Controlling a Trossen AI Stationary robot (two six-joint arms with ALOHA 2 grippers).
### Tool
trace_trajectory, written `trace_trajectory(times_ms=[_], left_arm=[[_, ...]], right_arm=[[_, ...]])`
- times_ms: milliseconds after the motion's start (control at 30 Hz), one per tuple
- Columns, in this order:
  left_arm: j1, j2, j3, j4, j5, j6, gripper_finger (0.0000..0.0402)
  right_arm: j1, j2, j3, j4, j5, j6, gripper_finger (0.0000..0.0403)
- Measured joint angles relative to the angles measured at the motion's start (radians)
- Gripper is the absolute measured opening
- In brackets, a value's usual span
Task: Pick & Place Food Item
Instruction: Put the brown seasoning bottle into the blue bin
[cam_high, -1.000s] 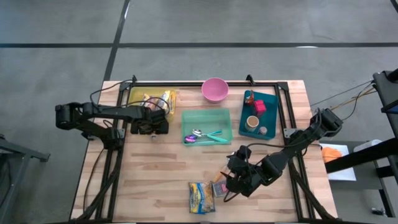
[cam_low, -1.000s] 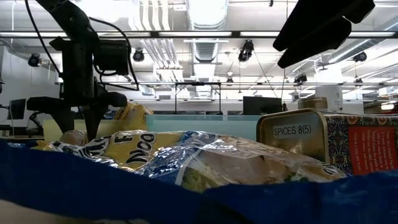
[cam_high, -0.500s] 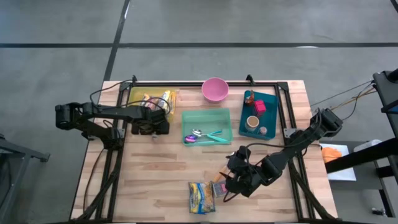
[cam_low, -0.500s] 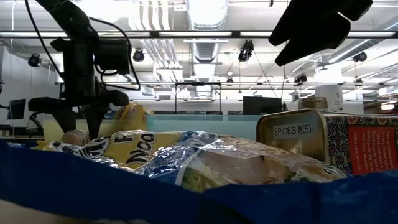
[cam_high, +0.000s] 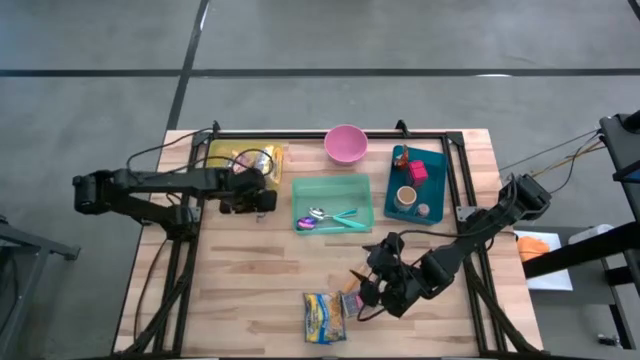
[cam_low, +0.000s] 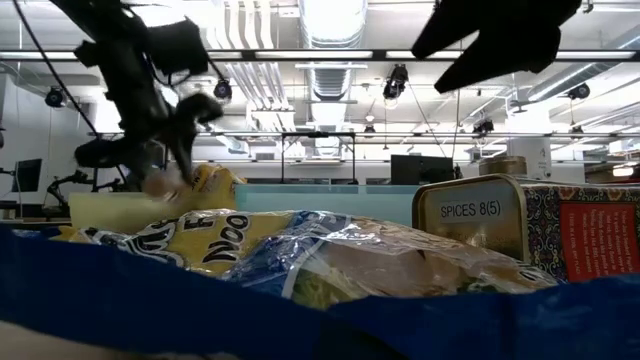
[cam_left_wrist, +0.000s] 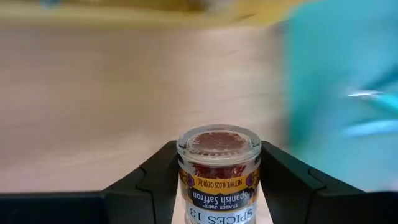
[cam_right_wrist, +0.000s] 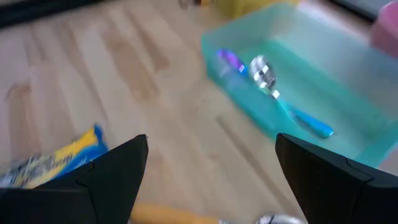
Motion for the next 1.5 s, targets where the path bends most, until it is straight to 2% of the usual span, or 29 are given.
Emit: trace_trajectory(times_ms=[133,300,433,567,667,767,900,1133,1500], left_arm=[[-0.035,-0.094,-0.001,0.093,-0.08,-0.004,0.0186],[-0.127,-0.139,-0.001,0.42,-0.189,0.063,0.0186],[-0.19,-0.117,-0.001,0.761,-0.223,0.198,0.0186],[-0.21,-0.069,-0.001,1.006,-0.194,0.257,0.0186],[-0.211,-0.028,-0.001,1.102,-0.147,0.259,0.0186],[-0.211,0.014,-0.001,1.154,-0.113,0.259,0.0186],[-0.211,0.062,-0.002,1.206,-0.084,0.251,0.0186],[-0.217,0.116,0.0,1.322,-0.031,0.202,0.0186],[-0.226,0.127,0.001,1.412,-0.003,0.153,0.0186]], right_arm=[[0.017,0.0,0.0,0.01,0.124,0.033,0.035],[0.039,0.005,0.0,0.114,0.352,-0.028,0.035],[0.043,0.052,0.0,0.291,0.528,-0.249,0.035],[0.034,0.136,0.0,0.565,0.747,-0.625,0.035],[-0.015,0.194,-0.002,0.724,0.745,-0.886,0.035],[-0.07,0.251,0.016,0.901,0.743,-1.038,0.035],[-0.098,0.312,0.08,1.003,0.678,-1.203,0.035],[-0.127,0.375,0.204,1.004,0.669,-1.327,0.035],[-0.163,0.316,0.288,1.005,0.673,-1.481,0.035]])
